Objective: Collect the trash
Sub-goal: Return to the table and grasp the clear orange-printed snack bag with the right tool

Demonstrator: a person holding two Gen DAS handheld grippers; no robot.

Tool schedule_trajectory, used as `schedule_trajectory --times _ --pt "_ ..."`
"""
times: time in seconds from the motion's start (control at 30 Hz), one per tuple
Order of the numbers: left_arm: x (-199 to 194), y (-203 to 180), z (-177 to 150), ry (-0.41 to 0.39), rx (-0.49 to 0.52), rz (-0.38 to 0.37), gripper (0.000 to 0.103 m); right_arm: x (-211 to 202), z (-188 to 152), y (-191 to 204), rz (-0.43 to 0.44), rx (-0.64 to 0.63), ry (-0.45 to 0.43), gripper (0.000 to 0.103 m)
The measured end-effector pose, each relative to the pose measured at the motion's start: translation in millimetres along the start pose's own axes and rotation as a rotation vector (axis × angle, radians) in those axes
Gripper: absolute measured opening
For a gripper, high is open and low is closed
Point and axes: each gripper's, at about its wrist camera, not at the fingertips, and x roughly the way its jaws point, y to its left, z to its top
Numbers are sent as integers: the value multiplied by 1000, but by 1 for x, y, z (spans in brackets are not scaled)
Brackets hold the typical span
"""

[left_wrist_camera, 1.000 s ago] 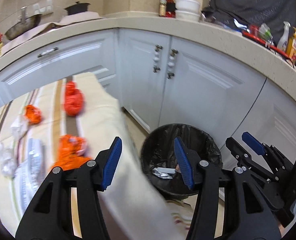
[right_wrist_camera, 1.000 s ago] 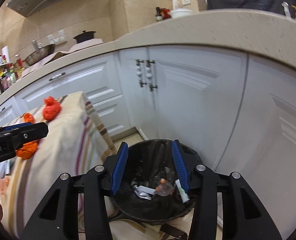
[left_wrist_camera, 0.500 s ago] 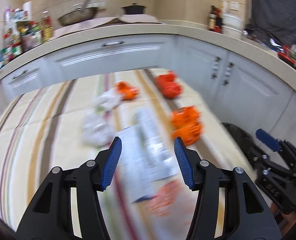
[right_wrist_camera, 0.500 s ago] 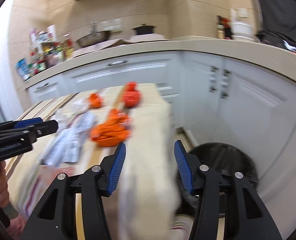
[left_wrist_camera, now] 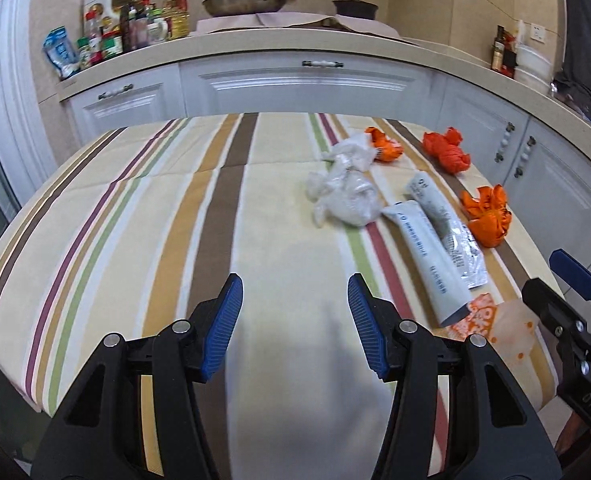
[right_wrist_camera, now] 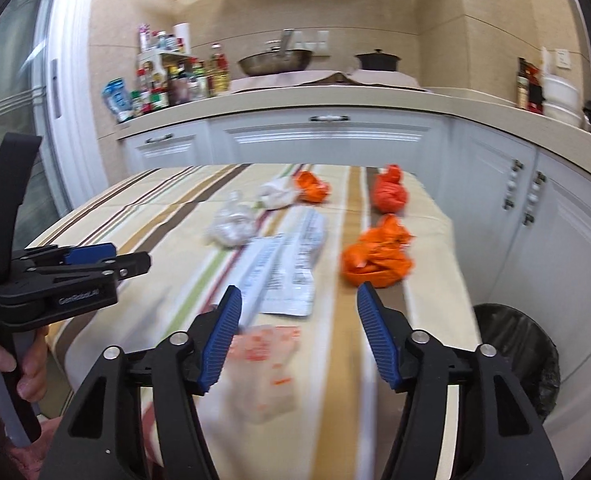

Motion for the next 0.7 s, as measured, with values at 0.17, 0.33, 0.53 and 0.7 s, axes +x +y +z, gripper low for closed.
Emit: schedule_trajectory --times 0.17,0.33,0.53,0.7 --pt "-1 10 -7 6 -16 -1 53 9 -8 14 18 -42 31 63" --pt "-2 12 -9 6 -24 -4 53 18 -18 12 28 -19 77 63" --pt "1 13 -14 22 -28 -2 53 22 -28 11 28 -15 109 44" --pt "2 10 -15 29 -25 -8 54 19 -29 12 32 -29 96 35"
